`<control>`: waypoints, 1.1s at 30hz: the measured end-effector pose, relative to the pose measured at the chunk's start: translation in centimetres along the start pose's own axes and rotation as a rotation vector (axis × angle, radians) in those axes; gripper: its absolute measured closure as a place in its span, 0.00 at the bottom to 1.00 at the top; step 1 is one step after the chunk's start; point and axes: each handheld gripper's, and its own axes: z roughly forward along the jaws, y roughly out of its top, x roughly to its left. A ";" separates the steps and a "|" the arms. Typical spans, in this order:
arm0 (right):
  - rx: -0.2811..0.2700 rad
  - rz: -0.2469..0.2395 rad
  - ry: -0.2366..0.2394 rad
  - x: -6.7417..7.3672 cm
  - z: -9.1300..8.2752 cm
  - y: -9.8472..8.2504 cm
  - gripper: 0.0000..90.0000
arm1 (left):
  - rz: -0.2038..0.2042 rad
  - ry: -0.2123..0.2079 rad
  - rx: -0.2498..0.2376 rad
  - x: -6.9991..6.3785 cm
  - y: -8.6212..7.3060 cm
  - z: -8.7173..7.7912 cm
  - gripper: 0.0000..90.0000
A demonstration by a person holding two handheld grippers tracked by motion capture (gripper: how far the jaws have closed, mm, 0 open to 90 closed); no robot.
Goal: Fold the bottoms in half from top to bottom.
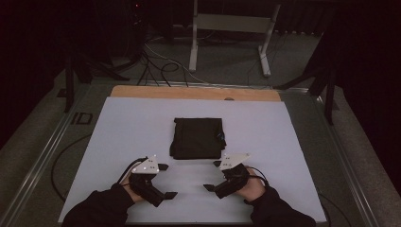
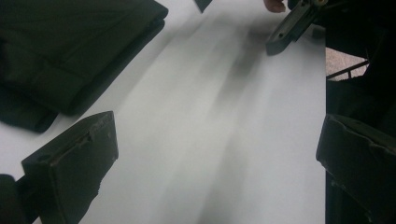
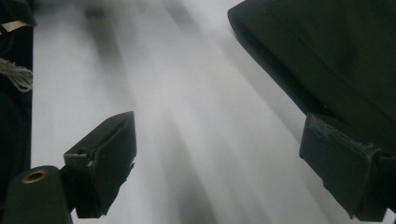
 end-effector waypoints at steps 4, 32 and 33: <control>0.004 -0.005 -0.012 0.1 -0.5 -0.4 0.12 | -0.009 0.007 -0.001 -0.1 -0.7 -0.7 0.00; -0.035 0.123 -0.192 -2.0 -8.9 -6.8 0.13 | -0.101 0.102 -0.034 1.7 -4.2 -5.5 0.00; -0.035 0.123 -0.192 -2.0 -8.9 -6.8 0.13 | -0.101 0.102 -0.034 1.7 -4.2 -5.5 0.00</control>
